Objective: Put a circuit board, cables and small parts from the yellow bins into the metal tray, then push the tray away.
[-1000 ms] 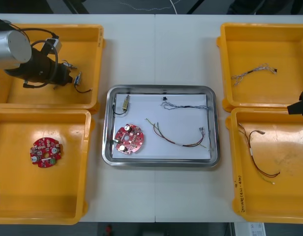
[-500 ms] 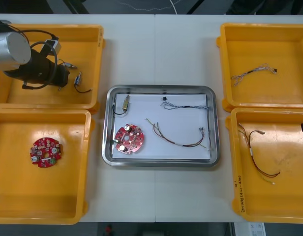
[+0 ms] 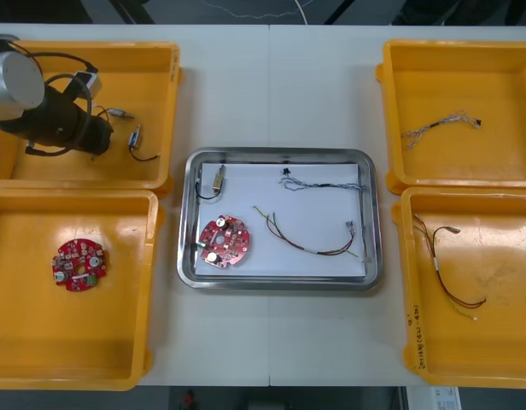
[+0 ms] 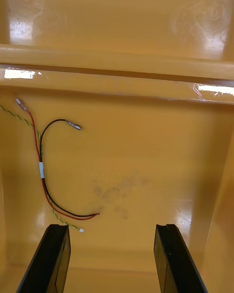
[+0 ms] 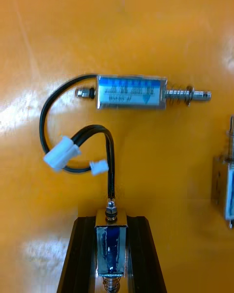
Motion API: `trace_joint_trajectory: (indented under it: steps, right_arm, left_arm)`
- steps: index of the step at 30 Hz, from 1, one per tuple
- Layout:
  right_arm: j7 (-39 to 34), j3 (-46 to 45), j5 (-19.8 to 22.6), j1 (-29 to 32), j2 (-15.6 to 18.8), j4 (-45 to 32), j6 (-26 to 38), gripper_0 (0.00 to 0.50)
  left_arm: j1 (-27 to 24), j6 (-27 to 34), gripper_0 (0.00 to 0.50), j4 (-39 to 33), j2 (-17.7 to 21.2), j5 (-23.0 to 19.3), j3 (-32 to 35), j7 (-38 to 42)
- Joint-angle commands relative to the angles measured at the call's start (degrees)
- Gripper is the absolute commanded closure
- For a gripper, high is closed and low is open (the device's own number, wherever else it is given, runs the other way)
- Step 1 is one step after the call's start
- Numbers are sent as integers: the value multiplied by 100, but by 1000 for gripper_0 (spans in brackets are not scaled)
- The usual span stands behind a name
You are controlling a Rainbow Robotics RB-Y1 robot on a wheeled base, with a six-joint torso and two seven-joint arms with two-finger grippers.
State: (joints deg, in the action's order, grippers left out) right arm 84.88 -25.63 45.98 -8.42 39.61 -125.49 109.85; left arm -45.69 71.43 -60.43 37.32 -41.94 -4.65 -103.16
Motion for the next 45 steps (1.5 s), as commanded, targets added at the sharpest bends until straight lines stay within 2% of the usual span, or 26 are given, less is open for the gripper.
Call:
trace_joint_trajectory:
  steps: [1, 8, 19, 24, 28, 32, 36, 45]
  right_arm:
    - [-253, -127, -45, 95, -23, -168, 15, 0]
    - [-288, -91, -63, 95, -23, -168, 15, 0]
    - [-332, -91, -89, 87, -23, -160, 15, 0]
    - [-332, -91, -107, 95, -23, -168, 15, 0]
    - [-314, -91, -133, 95, -23, -168, 15, 0]
    - [-288, -91, -177, 95, -23, -168, 15, 0]
    - [-297, -65, -186, 95, -23, -168, 15, 0]
    - [-323, -56, -151, 95, -23, -168, 15, 0]
  left_arm:
    - [157, 530, 500, -531, 364, -16, 158, -160]
    - [148, 1523, 500, -1559, 381, 125, 395, 807]
    - [148, 2850, 500, -3080, 276, 213, 404, 2222]
    - [139, 3395, 499, -3765, 74, 283, 412, 2793]
    - [148, 3799, 499, -4301, -243, 503, 404, 3259]
    - [113, 3857, 498, -4767, -629, 793, 342, 3672]
    - [42, 3857, 498, -5083, -928, 1092, -9, 4103]
    - [34, 3857, 498, -5321, -1368, 1461, -827, 5043]
